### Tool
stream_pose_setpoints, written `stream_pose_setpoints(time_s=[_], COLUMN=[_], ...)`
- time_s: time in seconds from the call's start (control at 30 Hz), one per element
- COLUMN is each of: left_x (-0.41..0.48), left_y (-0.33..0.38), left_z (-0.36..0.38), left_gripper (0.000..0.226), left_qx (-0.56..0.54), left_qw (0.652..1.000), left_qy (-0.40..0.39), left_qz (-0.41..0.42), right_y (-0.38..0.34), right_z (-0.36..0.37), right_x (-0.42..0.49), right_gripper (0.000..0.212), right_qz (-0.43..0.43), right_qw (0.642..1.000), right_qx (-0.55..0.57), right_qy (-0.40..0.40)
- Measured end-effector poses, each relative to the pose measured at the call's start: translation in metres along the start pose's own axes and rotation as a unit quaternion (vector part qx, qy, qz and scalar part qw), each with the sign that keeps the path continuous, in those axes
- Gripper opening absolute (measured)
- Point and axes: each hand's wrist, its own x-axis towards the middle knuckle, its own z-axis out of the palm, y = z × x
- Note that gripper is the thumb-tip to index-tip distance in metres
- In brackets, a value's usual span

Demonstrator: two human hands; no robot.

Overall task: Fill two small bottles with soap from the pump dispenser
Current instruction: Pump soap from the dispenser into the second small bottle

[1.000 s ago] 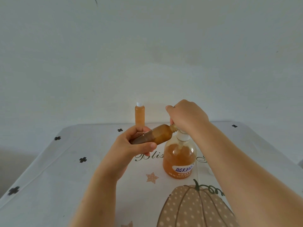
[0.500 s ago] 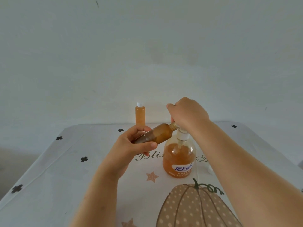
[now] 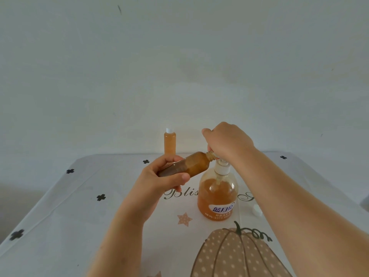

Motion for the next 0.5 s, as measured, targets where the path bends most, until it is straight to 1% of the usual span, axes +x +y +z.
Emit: stream_pose_setpoints(time_s=[0.07, 0.17, 0.23, 0.5], left_x=[0.001, 0.002, 0.003, 0.002], left_y=[0.0, 0.001, 0.0, -0.002], left_z=[-0.001, -0.002, -0.002, -0.002], left_gripper=[0.043, 0.029, 0.024, 0.027], left_qx=[0.002, 0.004, 0.003, 0.001], left_qw=[1.0, 1.0, 1.0, 1.0], left_qy=[-0.004, -0.013, -0.015, -0.014], left_qz=[-0.002, -0.008, -0.014, -0.023], right_y=[0.002, 0.006, 0.008, 0.009], right_z=[0.003, 0.011, 0.014, 0.015], right_x=[0.0, 0.002, 0.002, 0.002], right_gripper=[0.044, 0.044, 0.044, 0.044], right_qz=[-0.005, -0.008, -0.003, 0.002], right_qw=[1.0, 1.0, 1.0, 0.999], right_qx=[-0.001, 0.003, 0.013, 0.032], right_qy=[0.005, 0.014, 0.015, 0.014])
